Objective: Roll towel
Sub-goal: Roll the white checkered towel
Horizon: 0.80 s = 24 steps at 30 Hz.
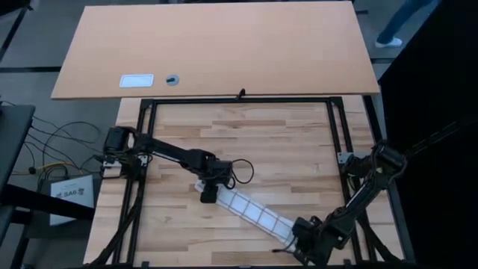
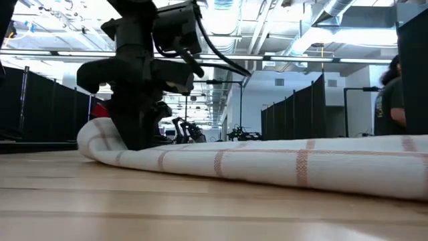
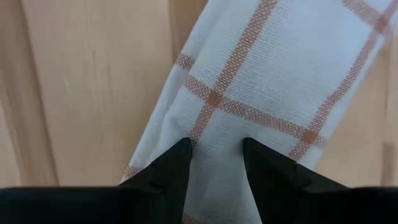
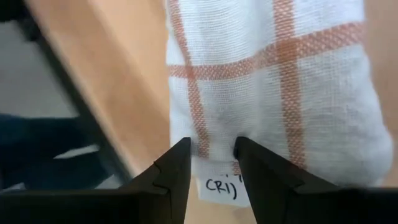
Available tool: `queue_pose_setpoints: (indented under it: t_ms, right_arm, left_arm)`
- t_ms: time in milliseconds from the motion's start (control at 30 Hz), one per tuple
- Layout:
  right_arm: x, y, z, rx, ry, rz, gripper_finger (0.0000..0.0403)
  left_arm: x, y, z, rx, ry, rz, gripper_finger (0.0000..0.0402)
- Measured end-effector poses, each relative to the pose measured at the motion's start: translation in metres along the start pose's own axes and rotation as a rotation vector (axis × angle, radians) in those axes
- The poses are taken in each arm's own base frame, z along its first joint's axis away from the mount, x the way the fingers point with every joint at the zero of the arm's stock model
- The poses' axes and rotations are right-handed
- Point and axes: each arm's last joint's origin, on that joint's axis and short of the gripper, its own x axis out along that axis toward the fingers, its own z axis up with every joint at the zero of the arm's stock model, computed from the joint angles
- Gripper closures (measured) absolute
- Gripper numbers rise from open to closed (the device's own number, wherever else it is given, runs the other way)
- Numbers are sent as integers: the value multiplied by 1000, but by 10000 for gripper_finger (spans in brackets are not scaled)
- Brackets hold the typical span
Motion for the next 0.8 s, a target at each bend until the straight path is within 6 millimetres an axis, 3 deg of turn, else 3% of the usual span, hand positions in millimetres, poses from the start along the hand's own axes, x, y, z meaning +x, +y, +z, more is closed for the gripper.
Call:
queue_pose_setpoints:
  t_ms: [267,600,800]
  right_arm:
    - [0,-20,34,-27,2,-203,281]
    - [-4,-51,100,-147,69,-396,281]
    - [-9,-83,141,-192,122,-415,281]
  left_arm:
    - [-3,2,-26,-92,-9,41,276]
    - [-30,18,-76,-261,-97,152,277]
    - [-41,27,-88,-282,-118,168,277]
